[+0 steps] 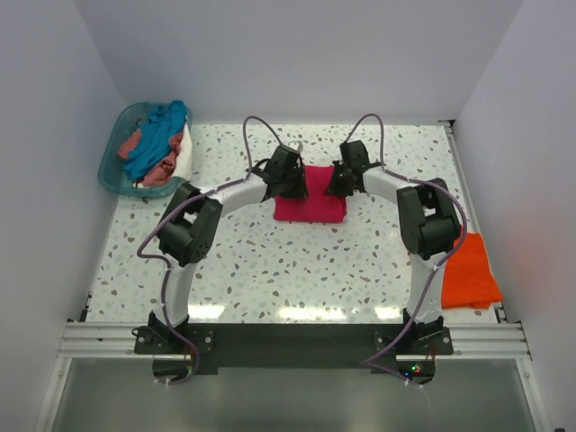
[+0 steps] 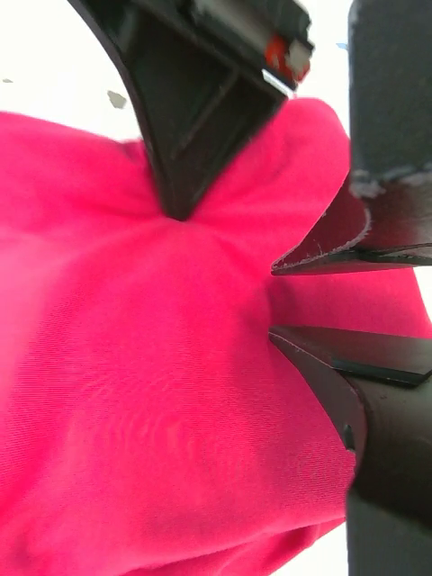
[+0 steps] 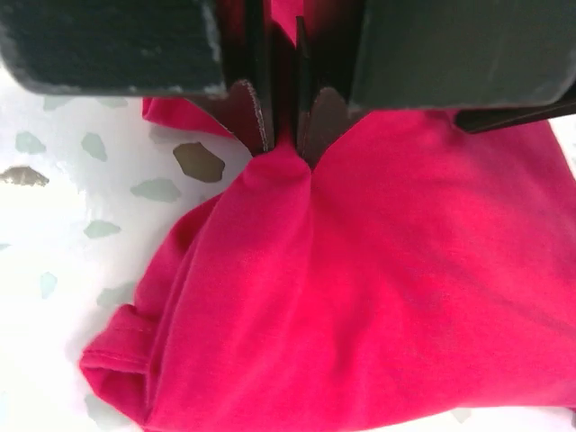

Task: Fold and stack the t-shirts
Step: Neatly place the folded tshirt to the corner

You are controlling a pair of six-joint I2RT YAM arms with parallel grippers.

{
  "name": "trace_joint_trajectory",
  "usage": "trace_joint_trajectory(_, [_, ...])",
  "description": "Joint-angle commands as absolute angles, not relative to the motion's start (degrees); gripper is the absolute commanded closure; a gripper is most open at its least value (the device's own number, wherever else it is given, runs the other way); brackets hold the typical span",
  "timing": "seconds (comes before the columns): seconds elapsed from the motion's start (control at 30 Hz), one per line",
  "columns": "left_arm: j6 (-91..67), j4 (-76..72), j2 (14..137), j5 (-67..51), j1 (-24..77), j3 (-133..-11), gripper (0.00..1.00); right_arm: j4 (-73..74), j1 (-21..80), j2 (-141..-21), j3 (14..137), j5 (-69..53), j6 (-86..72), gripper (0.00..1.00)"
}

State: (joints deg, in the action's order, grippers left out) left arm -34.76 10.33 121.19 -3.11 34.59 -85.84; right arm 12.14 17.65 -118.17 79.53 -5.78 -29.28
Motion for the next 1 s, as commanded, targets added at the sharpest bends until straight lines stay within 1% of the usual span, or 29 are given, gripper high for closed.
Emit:
trace_joint_trajectory(0.0, [-32.7, 12.56, 121.2, -1.15, 34.8, -90.26, 0.67, 19.42, 17.93, -118.66, 79.72, -0.18, -31.02, 0.96])
trace_joint_trajectory(0.03, [-32.52, 14.57, 119.98, -0.19, 34.72, -92.61, 0.67, 21.43, 17.84, -116.04, 79.11, 3.48, -31.63, 1.0])
trace_joint_trajectory(0.2, [-32.26, 18.19, 116.73, 3.43, 34.54, -95.01, 0.66, 24.08, 17.58, -111.37, 78.23, 7.2, -32.87, 1.0])
trace_joint_trajectory(0.3, [-31.99, 19.33, 112.25, 3.87, 34.37, -94.92, 0.65, 28.29, 16.7, -107.67, 77.78, 12.12, -36.54, 1.0])
trace_joint_trajectory(0.7, [-32.52, 19.78, 103.01, 0.26, 34.19, -90.18, 0.64, 57.64, 12.04, -99.94, 84.28, 35.48, -51.13, 1.0])
trace_joint_trajectory(0.83, [-32.61, 19.69, 101.43, -1.23, 34.28, -88.77, 0.64, 72.64, 11.25, -99.4, 87.45, 44.18, -59.49, 1.0])
trace_joint_trajectory(0.97, [-32.7, 19.42, 100.2, -2.81, 34.19, -87.89, 0.64, 78.13, 7.84, -98.27, 87.37, 45.79, -61.87, 1.0])
